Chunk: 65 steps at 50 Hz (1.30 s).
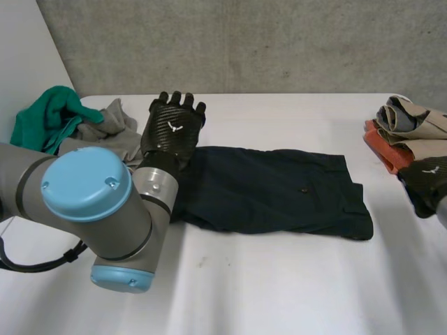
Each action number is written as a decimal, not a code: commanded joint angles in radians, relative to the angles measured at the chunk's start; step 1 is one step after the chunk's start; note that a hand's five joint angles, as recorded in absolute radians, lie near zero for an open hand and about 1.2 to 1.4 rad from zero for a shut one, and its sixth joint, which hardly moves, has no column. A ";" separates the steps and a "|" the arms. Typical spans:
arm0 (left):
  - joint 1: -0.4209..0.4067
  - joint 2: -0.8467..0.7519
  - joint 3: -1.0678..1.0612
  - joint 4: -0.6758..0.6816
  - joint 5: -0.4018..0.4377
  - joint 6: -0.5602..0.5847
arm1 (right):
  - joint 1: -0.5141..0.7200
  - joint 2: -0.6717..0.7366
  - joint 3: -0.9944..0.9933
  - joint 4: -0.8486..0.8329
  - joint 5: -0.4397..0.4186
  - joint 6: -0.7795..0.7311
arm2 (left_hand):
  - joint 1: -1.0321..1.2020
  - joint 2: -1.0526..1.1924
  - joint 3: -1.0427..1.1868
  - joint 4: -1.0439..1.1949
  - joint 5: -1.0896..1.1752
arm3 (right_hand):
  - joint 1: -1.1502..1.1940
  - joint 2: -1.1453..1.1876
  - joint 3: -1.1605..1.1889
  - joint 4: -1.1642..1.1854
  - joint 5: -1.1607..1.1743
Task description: Fold the laundry.
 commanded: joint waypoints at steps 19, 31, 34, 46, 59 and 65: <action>0.006 0.081 -0.105 0.000 0.002 -0.079 | 0.180 0.039 0.013 -0.024 -0.178 0.285 | -0.031 -0.028 -0.035 -0.030 -0.048 | -0.551 -0.607 -0.617 -0.626 -0.618; 0.009 0.089 -0.125 0.000 0.015 -0.089 | 0.180 0.171 -0.009 -0.073 -0.156 0.271 | -0.031 -0.028 -0.035 -0.030 -0.048 | -0.551 -0.607 -0.617 -0.626 -0.618; 0.011 0.089 -0.127 0.000 0.029 -0.089 | 0.178 0.185 -0.004 -0.108 -0.135 0.271 | -0.031 -0.028 -0.035 -0.030 -0.048 | -0.306 -0.362 -0.372 -0.381 -0.373; 0.011 0.135 -0.141 -0.001 0.037 -0.090 | 0.082 0.030 0.062 -0.120 0.023 0.011 | -0.031 -0.028 -0.035 -0.030 -0.048 | 0.276 0.220 0.210 0.201 0.209; 0.023 0.215 -0.194 -0.001 0.037 -0.090 | 0.384 0.036 -0.033 -0.284 -0.013 -0.327 | -0.031 -0.028 -0.035 -0.030 -0.048 | 0.276 0.220 0.210 0.201 0.209; 0.026 0.225 -0.205 0.000 0.037 -0.092 | 0.611 0.142 -0.006 -0.390 -0.145 -0.416 | -0.031 -0.028 -0.035 -0.030 -0.048 | 0.276 0.220 0.210 0.201 0.209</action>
